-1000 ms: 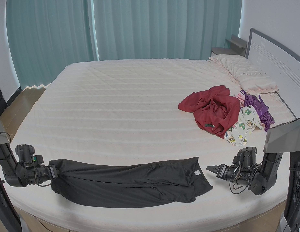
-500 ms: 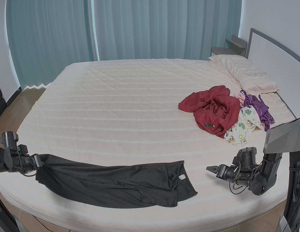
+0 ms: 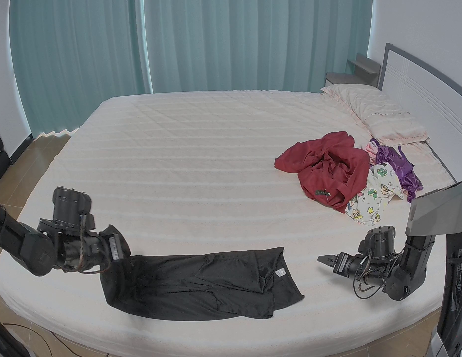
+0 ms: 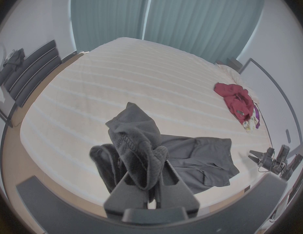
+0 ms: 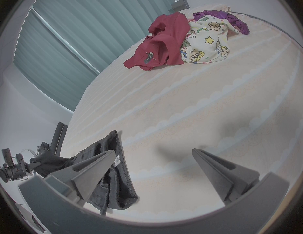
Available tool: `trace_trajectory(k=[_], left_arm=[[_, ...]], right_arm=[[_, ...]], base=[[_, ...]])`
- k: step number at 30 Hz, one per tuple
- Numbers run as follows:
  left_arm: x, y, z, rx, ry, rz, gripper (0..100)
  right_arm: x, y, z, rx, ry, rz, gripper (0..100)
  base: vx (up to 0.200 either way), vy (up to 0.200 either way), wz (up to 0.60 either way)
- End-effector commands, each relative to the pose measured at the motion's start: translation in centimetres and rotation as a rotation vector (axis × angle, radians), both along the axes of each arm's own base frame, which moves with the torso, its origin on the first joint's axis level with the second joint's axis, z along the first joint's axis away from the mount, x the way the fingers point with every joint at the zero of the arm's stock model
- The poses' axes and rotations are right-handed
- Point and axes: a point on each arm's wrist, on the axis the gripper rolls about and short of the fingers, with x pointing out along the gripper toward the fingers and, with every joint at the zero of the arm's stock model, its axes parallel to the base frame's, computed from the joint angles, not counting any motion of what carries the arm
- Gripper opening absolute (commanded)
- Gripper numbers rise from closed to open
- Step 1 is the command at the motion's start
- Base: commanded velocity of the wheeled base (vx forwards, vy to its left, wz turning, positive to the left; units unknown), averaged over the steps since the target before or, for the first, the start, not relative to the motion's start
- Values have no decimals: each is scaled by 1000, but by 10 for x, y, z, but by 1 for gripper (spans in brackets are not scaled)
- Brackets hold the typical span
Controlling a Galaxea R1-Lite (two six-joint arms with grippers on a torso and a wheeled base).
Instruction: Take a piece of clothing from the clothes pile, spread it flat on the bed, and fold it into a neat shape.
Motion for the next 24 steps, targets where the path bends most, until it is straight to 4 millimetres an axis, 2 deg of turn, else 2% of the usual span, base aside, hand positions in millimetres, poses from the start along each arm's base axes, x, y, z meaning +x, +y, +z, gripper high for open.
trace_trajectory(k=[1, 2, 3, 6, 7, 8, 13, 19, 24], left_arm=[[-1, -96, -4, 34, 6, -85, 0], [-1, -97, -4, 36, 8, -86, 0], [0, -121, -7, 37, 33, -101, 0], [2, -150, -3, 3, 51, -125, 0], [2, -154, -2, -4, 52, -126, 0], [7, -169, 0, -30, 58, -122, 0], [15, -207, -2, -102, 44, -142, 0], [11, -230, -6, -178, 35, -234, 0], [13, -233, -10, -256, -23, -271, 0]], right_arm=[[0, 1, 2, 2, -5, 2, 100], [0, 1, 2, 2, -5, 2, 100], [0, 1, 2, 1, -5, 1, 100], [0, 1, 1, 0, -4, 1, 100], [0, 1, 1, 1, -4, 2, 100], [0, 1, 1, 0, -4, 1, 100], [0, 1, 0, -2, 0, 4, 100], [0, 2, 0, -1, -1, 5, 100], [0, 2, -1, -2, 0, 7, 100]], base=[[0, 0, 0], [0, 0, 0], [0, 0, 0], [0, 0, 0], [0, 0, 0], [0, 0, 0], [0, 0, 0], [0, 0, 0], [0, 0, 0]])
